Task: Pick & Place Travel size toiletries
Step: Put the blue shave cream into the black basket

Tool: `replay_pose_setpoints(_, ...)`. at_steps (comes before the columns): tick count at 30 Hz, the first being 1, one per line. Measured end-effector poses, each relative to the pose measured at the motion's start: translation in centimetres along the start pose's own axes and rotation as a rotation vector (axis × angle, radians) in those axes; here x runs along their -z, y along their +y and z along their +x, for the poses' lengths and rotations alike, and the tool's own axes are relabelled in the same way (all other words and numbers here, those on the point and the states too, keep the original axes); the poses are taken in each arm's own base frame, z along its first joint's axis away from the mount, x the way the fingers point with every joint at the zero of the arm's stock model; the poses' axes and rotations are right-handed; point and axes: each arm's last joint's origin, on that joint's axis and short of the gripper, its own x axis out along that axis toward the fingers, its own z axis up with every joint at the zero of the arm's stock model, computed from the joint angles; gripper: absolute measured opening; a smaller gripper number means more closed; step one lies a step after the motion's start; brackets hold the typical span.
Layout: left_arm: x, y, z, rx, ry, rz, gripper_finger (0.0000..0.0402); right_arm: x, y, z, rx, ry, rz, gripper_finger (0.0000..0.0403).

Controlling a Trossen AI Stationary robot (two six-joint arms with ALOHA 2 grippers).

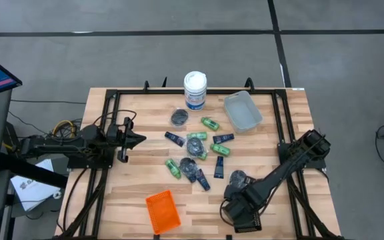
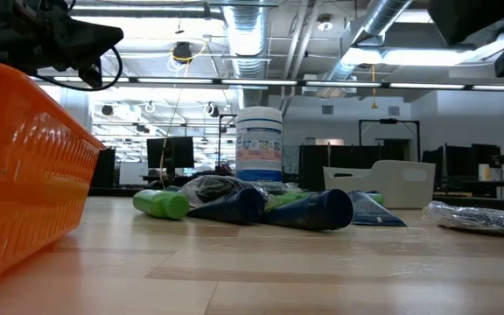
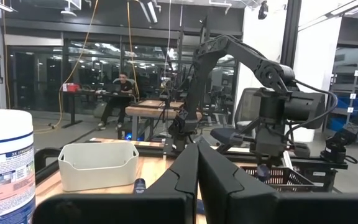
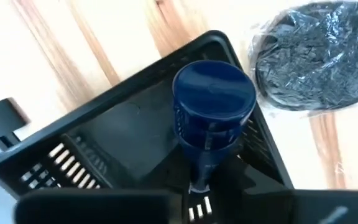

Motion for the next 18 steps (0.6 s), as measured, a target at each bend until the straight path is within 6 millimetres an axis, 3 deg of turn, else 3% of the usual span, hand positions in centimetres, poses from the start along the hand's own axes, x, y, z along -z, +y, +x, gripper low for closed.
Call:
replay_pose_setpoints(12,0.00,0.00,0.01,0.000,0.000,0.000,0.0001,-0.64,-0.21,0.28,-0.050,0.108,0.054,0.0028)
replay_pose_setpoints(18,0.00,0.00,0.01,0.000,0.000,0.000,0.0001,-0.58,-0.19,0.27,-0.062,0.137,0.074,0.0051)
